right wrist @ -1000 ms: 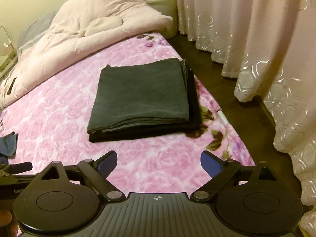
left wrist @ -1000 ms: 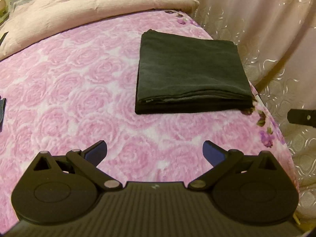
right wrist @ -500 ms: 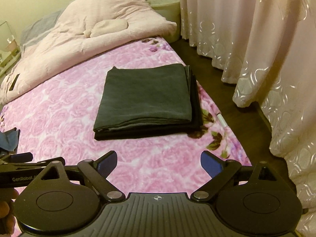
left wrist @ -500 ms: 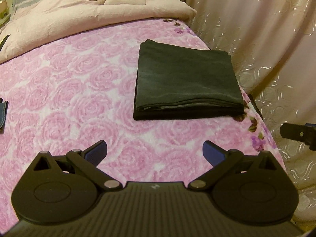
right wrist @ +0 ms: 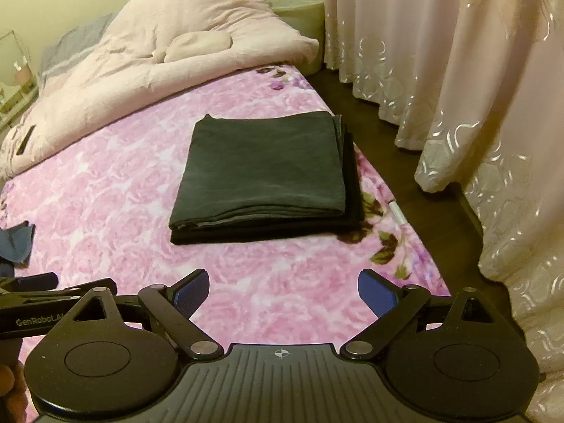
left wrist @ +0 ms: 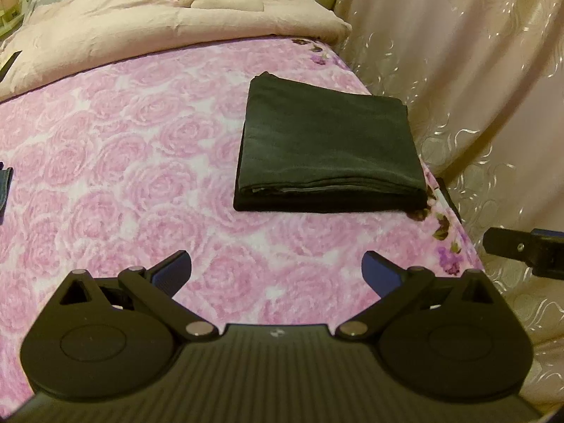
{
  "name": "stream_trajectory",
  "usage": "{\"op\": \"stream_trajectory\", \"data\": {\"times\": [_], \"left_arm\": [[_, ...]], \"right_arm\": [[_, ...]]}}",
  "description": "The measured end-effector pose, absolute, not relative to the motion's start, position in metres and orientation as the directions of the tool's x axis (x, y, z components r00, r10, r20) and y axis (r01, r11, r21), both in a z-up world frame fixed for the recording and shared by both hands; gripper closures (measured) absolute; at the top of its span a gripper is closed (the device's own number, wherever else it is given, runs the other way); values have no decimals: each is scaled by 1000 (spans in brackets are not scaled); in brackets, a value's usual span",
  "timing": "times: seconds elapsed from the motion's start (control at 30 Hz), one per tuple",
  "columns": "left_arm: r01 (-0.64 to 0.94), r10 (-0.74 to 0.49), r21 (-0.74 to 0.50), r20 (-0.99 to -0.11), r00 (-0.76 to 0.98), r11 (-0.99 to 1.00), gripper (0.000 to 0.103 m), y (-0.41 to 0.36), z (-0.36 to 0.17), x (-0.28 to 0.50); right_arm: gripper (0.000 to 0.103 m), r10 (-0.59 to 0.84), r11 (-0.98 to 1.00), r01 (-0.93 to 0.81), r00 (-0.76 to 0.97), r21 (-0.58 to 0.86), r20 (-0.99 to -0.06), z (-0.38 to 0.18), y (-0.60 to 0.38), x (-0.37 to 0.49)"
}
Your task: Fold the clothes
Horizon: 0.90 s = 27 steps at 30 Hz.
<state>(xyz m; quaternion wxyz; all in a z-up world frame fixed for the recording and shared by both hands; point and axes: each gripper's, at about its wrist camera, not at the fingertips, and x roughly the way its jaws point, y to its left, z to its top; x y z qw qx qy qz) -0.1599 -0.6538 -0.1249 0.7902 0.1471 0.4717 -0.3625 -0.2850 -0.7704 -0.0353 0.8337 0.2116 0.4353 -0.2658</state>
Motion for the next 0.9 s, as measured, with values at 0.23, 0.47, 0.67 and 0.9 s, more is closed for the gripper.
{"op": "stream_trajectory", "data": {"times": [0.23, 0.47, 0.67, 0.9], "left_arm": [[725, -420, -73, -853, 311, 685, 2, -659, -125, -167], [737, -403, -45, -858, 317, 674, 1, -670, -126, -176], [754, -378, 5, -863, 335, 656, 1, -683, -126, -183], [755, -368, 50, -851, 375, 654, 1, -691, -122, -188]], "right_arm": [[9, -272, 772, 626, 482, 110, -833, -33, -772, -286], [9, -282, 783, 617, 463, 77, -840, -36, -780, -289], [9, -279, 783, 616, 465, 81, -841, -41, -792, -293], [9, -261, 801, 594, 467, 80, -845, -49, -805, -292]]}}
